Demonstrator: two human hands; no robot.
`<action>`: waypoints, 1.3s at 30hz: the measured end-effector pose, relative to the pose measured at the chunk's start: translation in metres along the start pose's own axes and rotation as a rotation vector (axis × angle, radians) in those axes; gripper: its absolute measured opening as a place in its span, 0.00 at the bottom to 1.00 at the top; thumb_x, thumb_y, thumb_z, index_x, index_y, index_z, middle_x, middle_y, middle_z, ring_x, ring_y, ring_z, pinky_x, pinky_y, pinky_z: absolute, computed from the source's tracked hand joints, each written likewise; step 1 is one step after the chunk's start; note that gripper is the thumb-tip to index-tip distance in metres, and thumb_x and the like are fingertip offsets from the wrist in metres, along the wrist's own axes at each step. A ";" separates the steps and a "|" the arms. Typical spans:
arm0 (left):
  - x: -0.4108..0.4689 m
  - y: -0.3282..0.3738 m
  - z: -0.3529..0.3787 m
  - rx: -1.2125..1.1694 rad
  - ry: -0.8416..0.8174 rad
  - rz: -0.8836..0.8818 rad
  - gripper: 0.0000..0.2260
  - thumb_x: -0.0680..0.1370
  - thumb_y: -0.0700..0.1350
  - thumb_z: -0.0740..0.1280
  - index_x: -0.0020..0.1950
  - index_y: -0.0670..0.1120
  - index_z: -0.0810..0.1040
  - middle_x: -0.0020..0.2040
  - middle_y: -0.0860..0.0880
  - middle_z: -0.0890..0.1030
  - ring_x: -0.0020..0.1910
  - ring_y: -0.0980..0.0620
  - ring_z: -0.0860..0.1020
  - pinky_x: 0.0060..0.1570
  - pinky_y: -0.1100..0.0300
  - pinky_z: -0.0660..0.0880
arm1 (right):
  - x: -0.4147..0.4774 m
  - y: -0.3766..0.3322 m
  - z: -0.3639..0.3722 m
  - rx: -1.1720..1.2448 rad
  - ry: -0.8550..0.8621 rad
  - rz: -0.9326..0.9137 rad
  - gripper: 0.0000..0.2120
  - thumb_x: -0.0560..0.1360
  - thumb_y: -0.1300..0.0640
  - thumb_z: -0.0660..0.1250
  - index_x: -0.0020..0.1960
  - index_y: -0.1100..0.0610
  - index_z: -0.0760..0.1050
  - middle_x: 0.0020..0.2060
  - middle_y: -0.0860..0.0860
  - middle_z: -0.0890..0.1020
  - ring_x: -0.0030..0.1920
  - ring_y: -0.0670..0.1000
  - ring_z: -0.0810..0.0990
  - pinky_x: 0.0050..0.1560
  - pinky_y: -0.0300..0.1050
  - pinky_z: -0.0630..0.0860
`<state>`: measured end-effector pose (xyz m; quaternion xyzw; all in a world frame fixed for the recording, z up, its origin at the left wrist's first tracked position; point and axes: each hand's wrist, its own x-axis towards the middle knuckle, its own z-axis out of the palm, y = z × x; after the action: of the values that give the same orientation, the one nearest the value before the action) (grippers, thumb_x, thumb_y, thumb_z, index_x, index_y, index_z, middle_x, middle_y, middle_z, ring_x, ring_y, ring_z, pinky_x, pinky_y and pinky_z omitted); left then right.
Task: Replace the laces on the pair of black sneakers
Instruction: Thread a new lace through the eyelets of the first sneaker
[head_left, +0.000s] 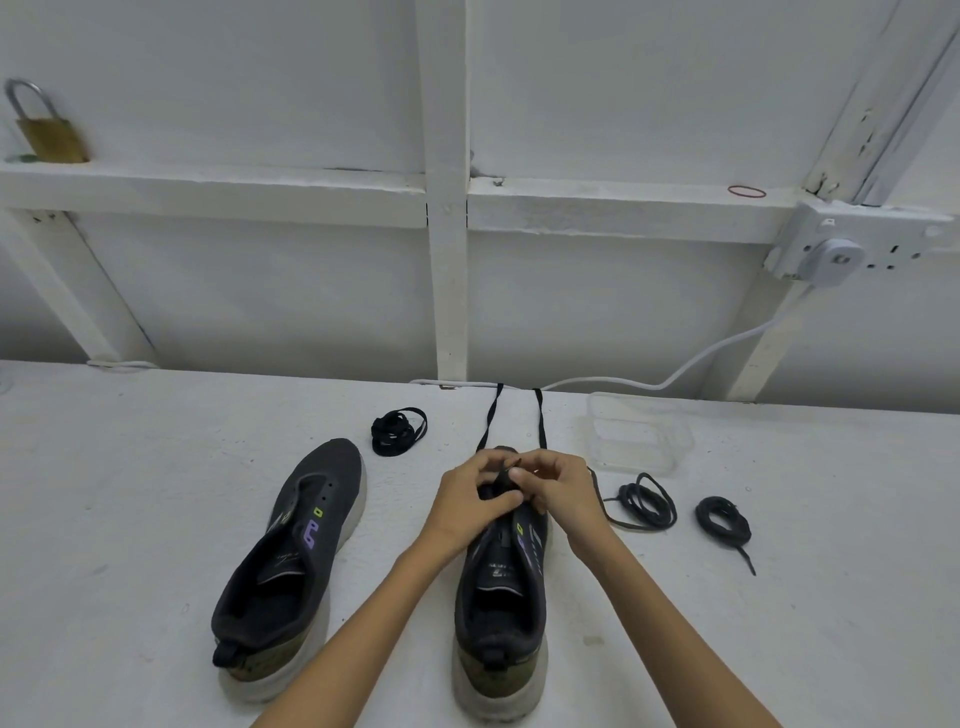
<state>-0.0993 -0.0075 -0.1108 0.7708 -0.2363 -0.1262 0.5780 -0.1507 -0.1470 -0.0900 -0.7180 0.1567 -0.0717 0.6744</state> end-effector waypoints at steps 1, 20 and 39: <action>0.000 -0.002 0.002 0.022 0.013 -0.010 0.15 0.71 0.41 0.76 0.54 0.54 0.78 0.49 0.59 0.83 0.49 0.64 0.80 0.52 0.69 0.74 | 0.000 -0.001 0.000 -0.018 0.009 -0.031 0.05 0.74 0.69 0.69 0.47 0.64 0.82 0.34 0.52 0.84 0.31 0.42 0.78 0.34 0.32 0.72; 0.008 -0.016 0.011 0.146 0.074 -0.053 0.08 0.68 0.53 0.77 0.42 0.53 0.84 0.42 0.58 0.84 0.45 0.61 0.81 0.49 0.61 0.78 | 0.037 -0.100 -0.002 0.314 0.039 -0.248 0.09 0.77 0.74 0.62 0.44 0.63 0.74 0.35 0.54 0.76 0.28 0.46 0.76 0.30 0.38 0.78; 0.009 -0.023 0.012 0.215 0.077 -0.051 0.08 0.74 0.54 0.72 0.40 0.50 0.82 0.36 0.53 0.81 0.37 0.56 0.78 0.42 0.57 0.74 | 0.027 -0.026 -0.020 -0.604 -0.176 0.183 0.16 0.70 0.43 0.75 0.36 0.56 0.83 0.28 0.47 0.79 0.28 0.46 0.74 0.28 0.38 0.67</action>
<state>-0.0923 -0.0170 -0.1353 0.8384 -0.2065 -0.0850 0.4973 -0.1280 -0.1733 -0.0660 -0.8719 0.1760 0.1014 0.4457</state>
